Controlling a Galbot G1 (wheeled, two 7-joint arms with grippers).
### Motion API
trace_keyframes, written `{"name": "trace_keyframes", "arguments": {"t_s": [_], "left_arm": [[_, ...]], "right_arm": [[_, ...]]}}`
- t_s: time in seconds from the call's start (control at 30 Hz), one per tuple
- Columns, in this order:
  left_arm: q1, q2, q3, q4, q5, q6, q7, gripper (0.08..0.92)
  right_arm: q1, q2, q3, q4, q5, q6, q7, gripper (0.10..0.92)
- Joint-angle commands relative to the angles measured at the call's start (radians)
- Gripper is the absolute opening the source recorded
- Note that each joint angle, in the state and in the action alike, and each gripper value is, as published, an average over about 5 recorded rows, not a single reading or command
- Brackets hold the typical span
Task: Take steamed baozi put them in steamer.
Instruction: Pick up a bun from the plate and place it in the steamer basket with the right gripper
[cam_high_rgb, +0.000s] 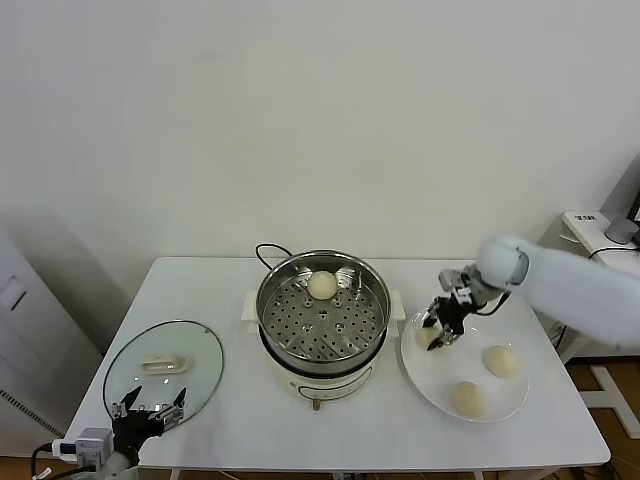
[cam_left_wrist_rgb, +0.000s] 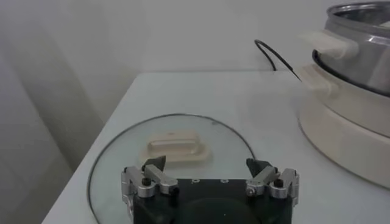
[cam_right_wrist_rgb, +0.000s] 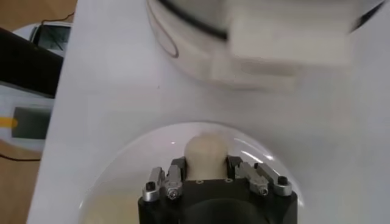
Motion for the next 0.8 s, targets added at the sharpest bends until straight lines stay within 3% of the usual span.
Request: {"name": "trace_keyframes", "arguments": {"t_s": [0.03,0.4,0.8], "left_arm": [[-0.011,0.004,0.006,0.007,0.0,0.001,-0.002,0.823],[-0.019,0.011,0.016,0.013,0.0,0.0,-0.002,0.823],[-0.028,0.018,0.026,0.016,0.003,0.002,-0.003,0.823]], "right_arm": [[0.415,0.021,-0.222,0.078,0.212,-0.061,-0.045,0.424],[0.418,0.217,-0.157,0.079,0.467,-0.173,0.063,0.424],[0.265,0.389,-0.071,0.058,0.508,-0.244,0.201,0.423]]}}
